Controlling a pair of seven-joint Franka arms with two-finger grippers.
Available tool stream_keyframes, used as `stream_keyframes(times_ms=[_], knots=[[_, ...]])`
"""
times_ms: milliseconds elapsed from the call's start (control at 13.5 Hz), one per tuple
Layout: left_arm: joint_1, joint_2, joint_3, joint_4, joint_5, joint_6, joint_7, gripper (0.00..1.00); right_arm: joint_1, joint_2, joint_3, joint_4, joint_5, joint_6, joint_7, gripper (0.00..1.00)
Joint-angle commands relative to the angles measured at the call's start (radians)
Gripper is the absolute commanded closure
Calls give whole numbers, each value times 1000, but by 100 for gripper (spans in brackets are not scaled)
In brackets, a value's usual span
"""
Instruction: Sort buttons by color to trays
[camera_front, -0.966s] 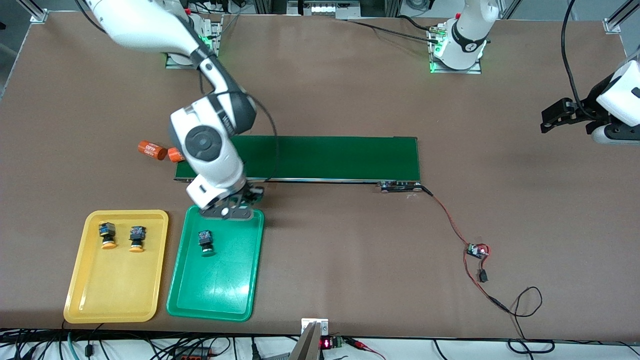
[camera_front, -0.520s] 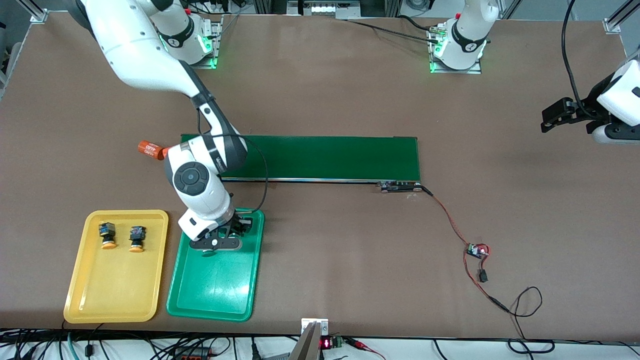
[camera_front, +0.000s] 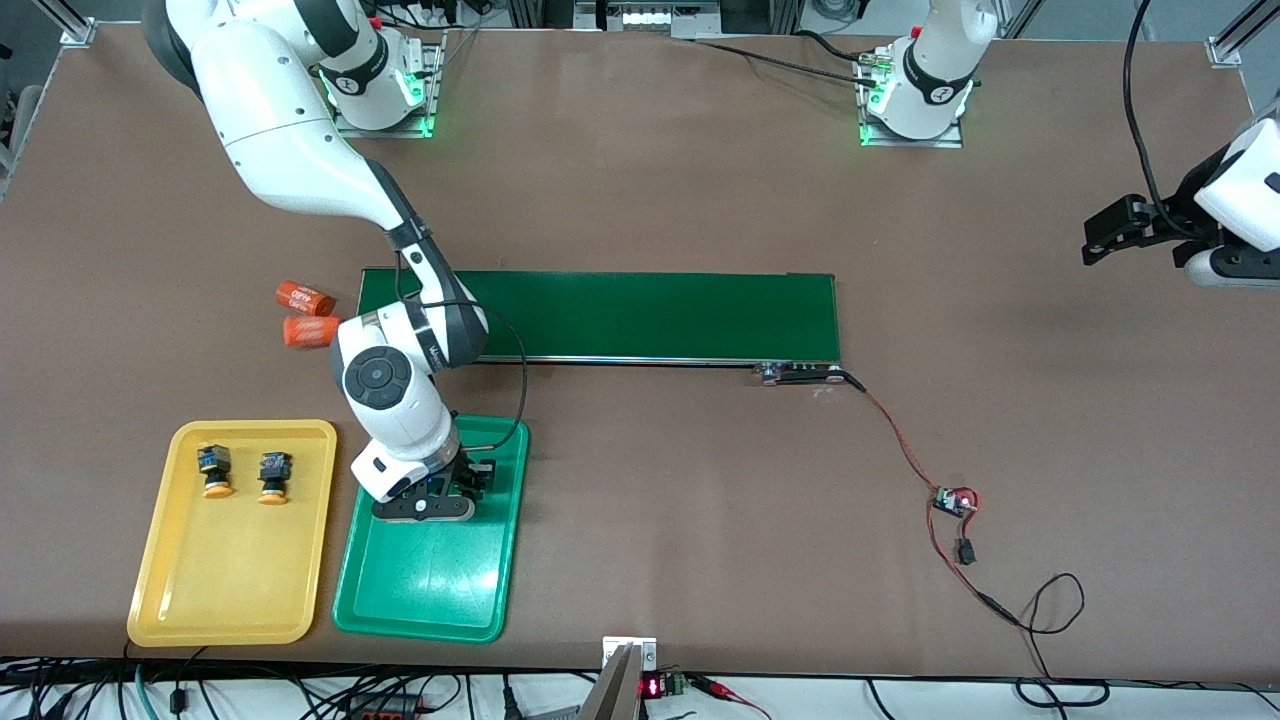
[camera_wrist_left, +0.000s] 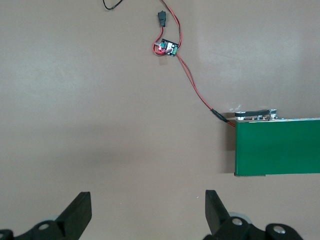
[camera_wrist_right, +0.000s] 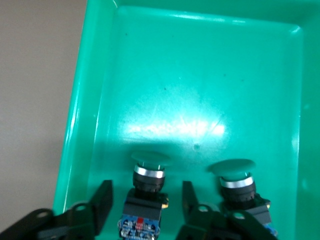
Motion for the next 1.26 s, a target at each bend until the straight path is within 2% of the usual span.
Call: stream_keyframes(times_ms=[0,223,446,595,669,743,818,892,1189], knots=[[5,4,-3,18,-7,-18,21,0,9,-2,-8,11,-3,11,-7,0],[9,1,-4,2,-9,12,21,0,-14,-120,-8,-73,2,-36,-13,0],[7,30,-3,14,-6,-24,21,0,-43,-244,-5,-86,5,-227,-33,0],[-5,36,-9,22,-3,-61,33,100,-75,-329,-3,-86,69,-384,-103,0],[-5,33,-6,36,11,-94,6,100,-103,-372,-3,-86,121,-453,-172,0],[5,35,-4,36,1,-98,-4,91,-139,-409,-2,-86,161,-500,-235,0],[12,38,2,31,-22,-52,-4,37,-172,-447,0,-87,190,-543,-265,0],[24,39,5,30,-51,-6,4,0,-195,-487,2,-89,197,-598,-277,0],[25,49,0,34,-50,5,8,0,-276,-624,2,-98,195,-810,-308,0]])
